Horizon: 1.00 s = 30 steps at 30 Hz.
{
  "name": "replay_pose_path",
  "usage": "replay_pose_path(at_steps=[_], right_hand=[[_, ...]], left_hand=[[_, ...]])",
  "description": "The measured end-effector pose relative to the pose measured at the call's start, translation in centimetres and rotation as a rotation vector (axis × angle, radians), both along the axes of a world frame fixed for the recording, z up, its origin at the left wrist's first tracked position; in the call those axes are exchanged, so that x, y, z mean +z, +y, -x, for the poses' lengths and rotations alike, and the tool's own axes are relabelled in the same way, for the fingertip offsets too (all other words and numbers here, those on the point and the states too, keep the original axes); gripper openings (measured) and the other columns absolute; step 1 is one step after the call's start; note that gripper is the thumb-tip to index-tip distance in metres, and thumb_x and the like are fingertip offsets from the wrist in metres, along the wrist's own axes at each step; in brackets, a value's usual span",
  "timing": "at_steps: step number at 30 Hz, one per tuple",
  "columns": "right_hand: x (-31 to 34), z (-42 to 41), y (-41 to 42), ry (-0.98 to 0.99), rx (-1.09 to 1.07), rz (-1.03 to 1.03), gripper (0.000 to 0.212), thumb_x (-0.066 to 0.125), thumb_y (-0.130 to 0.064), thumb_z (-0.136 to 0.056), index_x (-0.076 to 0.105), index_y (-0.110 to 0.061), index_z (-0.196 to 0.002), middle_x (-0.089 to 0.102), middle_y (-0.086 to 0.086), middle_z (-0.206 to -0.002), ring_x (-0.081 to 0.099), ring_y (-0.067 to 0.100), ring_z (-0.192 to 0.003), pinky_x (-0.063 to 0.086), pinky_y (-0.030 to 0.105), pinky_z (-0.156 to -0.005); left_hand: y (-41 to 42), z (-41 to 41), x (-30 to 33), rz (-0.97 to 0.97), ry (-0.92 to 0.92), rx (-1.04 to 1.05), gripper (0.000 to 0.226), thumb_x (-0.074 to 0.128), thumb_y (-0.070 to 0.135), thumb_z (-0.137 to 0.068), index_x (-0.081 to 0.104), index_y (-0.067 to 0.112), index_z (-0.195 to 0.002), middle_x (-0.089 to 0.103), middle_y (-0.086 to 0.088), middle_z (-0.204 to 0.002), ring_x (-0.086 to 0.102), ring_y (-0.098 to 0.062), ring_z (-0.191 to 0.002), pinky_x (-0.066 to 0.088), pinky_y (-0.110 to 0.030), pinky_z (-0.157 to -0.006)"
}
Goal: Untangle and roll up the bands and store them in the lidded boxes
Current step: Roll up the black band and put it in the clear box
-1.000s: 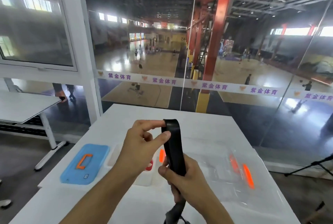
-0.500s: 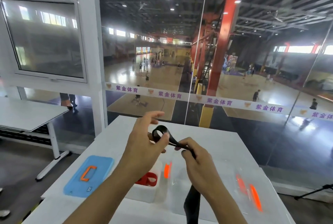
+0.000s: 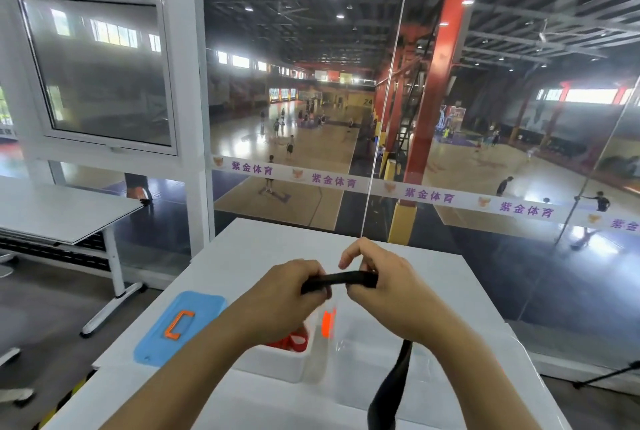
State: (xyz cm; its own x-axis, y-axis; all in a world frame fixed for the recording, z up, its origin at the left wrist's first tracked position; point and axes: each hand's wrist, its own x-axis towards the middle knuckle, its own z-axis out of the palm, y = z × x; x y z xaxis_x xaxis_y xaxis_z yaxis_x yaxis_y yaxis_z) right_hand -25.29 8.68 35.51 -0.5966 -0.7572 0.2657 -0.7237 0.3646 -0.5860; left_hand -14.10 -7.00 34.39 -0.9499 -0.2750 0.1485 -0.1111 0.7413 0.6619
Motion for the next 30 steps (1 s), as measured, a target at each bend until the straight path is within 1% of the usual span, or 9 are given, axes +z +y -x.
replay_pose_path(at_steps=[2,5,8,11,17,20,23,27,30], right_hand=[[-0.1,0.2,0.7,0.005,0.035,-0.080,0.017,0.064,-0.019,-0.099,0.061,-0.036,-0.098,0.055,-0.008,-0.069,0.050,0.004,-0.062,0.044,0.016,-0.060],[-1.0,0.7,1.6,-0.040,0.096,-0.111,0.013,0.060,-0.030,-0.104,0.065,-0.038,-0.095,0.059,-0.013,-0.073,0.047,0.005,-0.060,0.043,0.017,-0.060],[-1.9,1.0,2.5,-0.157,0.180,-0.045,0.017,0.057,-0.024,-0.107,0.068,-0.033,-0.099,0.054,-0.019,-0.067,0.040,0.005,-0.057,0.037,0.015,-0.058],[-2.6,1.2,3.4,-0.239,0.190,0.023,0.015,0.064,-0.021,-0.103,0.069,-0.034,-0.106,0.044,-0.012,-0.064,0.037,0.007,-0.059,0.033,0.017,-0.058],[-2.8,0.5,3.7,-0.219,0.190,0.033,0.040,0.067,-0.019,-0.102,0.067,-0.051,-0.126,0.058,-0.025,-0.069,0.044,0.002,-0.064,0.039,0.013,-0.065],[-3.3,0.2,3.3,-0.192,0.156,0.028,0.030,0.066,-0.029,-0.102,0.067,-0.051,-0.121,0.055,-0.019,-0.066,0.042,0.004,-0.061,0.038,0.015,-0.062],[-3.7,-0.3,2.9,-0.282,0.134,0.075,0.007,0.067,-0.032,-0.100,0.073,-0.035,-0.101,0.048,-0.011,-0.060,0.037,0.005,-0.051,0.033,0.017,-0.054],[-5.1,-0.9,2.6,-0.521,0.078,0.175,0.023,0.072,-0.040,-0.092,0.067,-0.021,-0.082,0.038,-0.005,-0.053,0.027,0.017,-0.044,0.026,0.025,-0.043],[-5.9,-1.5,2.2,-0.501,0.052,0.265,0.036,0.059,-0.056,-0.084,0.066,-0.021,-0.080,0.036,-0.013,-0.047,0.024,0.010,-0.040,0.024,0.018,-0.042]], left_hand=[[-0.7,-0.1,-0.1,-0.058,0.016,0.002,0.016,0.052,0.022,-0.103,0.061,0.028,-0.091,0.060,0.004,-0.091,0.066,-0.017,-0.077,0.062,-0.036,-0.078],[-1.1,-0.3,0.2,-0.103,-0.012,-0.022,0.016,0.051,0.022,-0.103,0.059,0.031,-0.092,0.063,0.003,-0.082,0.061,-0.014,-0.064,0.059,-0.025,-0.062],[-1.1,-0.1,-0.2,-0.038,0.021,-0.009,0.015,0.058,0.026,-0.099,0.062,0.035,-0.088,0.068,0.004,-0.089,0.064,-0.017,-0.080,0.059,-0.028,-0.071],[-1.2,-0.6,-0.4,-0.134,-0.031,-0.084,0.014,0.064,0.022,-0.096,0.062,0.033,-0.088,0.065,0.006,-0.083,0.059,-0.012,-0.072,0.048,-0.015,-0.062],[-1.2,-1.1,-1.2,-0.383,-0.042,-0.087,0.016,0.049,0.016,-0.102,0.056,0.023,-0.089,0.049,0.003,-0.065,0.041,-0.011,-0.058,0.040,-0.023,-0.055],[-1.0,-1.1,-1.7,-0.511,0.023,-0.053,0.025,0.041,0.012,-0.103,0.051,0.019,-0.081,0.046,0.006,-0.058,0.036,-0.013,-0.054,0.036,-0.026,-0.052],[-0.7,-1.3,-2.2,-0.602,0.045,-0.067,0.026,0.036,0.013,-0.104,0.047,0.013,-0.081,0.047,-0.002,-0.057,0.039,-0.017,-0.046,0.041,-0.030,-0.050],[-0.1,-1.6,-3.6,-0.845,0.058,-0.106,0.026,0.035,0.011,-0.106,0.042,0.010,-0.081,0.036,-0.004,-0.059,0.027,-0.016,-0.044,0.034,-0.027,-0.047],[-0.2,-1.7,-4.6,-1.048,0.069,-0.153,0.018,0.035,0.007,-0.103,0.042,0.011,-0.086,0.033,-0.006,-0.065,0.021,-0.017,-0.049,0.031,-0.027,-0.046]])
